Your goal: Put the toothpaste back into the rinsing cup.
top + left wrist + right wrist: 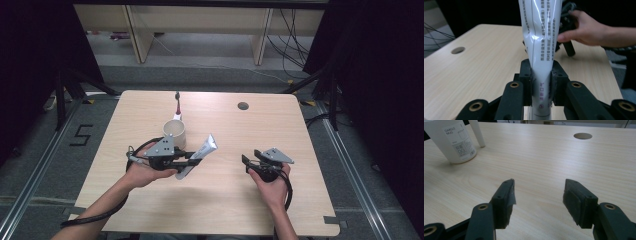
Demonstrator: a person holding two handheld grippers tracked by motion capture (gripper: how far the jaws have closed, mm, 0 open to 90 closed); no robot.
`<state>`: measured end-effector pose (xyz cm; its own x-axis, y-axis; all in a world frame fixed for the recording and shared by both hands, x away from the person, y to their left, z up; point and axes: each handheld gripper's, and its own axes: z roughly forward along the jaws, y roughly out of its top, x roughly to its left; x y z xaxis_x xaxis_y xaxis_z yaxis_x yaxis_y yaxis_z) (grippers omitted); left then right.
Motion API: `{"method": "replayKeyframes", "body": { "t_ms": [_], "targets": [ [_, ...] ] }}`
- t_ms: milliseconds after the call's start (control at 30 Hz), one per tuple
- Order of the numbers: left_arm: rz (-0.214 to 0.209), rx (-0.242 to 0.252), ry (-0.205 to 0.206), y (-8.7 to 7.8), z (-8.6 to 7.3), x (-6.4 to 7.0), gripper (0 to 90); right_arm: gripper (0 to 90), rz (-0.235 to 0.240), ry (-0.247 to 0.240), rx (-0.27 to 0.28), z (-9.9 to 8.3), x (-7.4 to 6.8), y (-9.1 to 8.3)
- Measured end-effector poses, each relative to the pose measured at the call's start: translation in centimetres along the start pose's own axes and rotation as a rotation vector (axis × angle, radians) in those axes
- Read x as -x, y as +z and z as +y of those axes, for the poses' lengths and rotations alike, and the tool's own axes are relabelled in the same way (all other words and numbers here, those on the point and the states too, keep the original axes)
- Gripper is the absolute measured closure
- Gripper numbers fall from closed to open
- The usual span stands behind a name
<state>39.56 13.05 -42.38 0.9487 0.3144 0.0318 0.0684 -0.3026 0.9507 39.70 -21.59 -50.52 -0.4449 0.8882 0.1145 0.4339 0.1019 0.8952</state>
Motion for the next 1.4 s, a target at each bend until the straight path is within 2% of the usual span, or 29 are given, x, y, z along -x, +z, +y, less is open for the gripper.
{"method": "replayKeyframes", "body": {
  "t_ms": [33, 233, 467, 700, 933, 1000, 1033, 1367, 1400],
  "targets": [
    [0.018, 0.018, -0.007, -0.2, 0.0, -0.1, 75.3, 42.9, 0.017, 0.003, 0.000, 0.0, 0.0, 0.1],
    [0.115, 0.107, -0.057, -1.0, 0.0, -0.5, 75.3, 42.9, 0.022, 0.007, 0.001, 0.0, 0.0, 0.1],
    [0.171, 0.172, -0.092, -1.7, 0.2, -1.0, 75.4, 42.9, -0.001, -0.015, -0.002, 0.0, 0.0, 0.1],
    [0.243, 0.233, -0.120, -2.1, 0.3, -1.8, 75.3, 42.9, 0.010, -0.003, -0.002, 0.0, 0.0, 0.1],
    [0.304, 0.289, -0.131, -2.6, 0.6, -2.5, 75.3, 43.0, 0.007, -0.011, -0.002, 0.0, 0.0, 0.2],
    [0.317, 0.300, -0.130, -2.7, 0.7, -2.7, 75.3, 43.0, 0.002, 0.020, -0.013, 0.0, -0.2, 0.1],
    [0.327, 0.307, -0.132, -2.7, 0.8, -2.8, 75.3, 43.0, 0.002, 0.018, -0.012, 0.0, -0.2, 0.1],
    [0.373, 0.365, -0.134, -2.7, 1.1, -4.0, 75.3, 43.0, 0.014, 0.013, -0.002, -0.1, -0.1, 0.1],
    [0.380, 0.366, -0.127, -2.6, 1.1, -4.1, 75.2, 43.0, 0.003, 0.006, -0.004, -0.1, 0.0, 0.1]
  ]
}}
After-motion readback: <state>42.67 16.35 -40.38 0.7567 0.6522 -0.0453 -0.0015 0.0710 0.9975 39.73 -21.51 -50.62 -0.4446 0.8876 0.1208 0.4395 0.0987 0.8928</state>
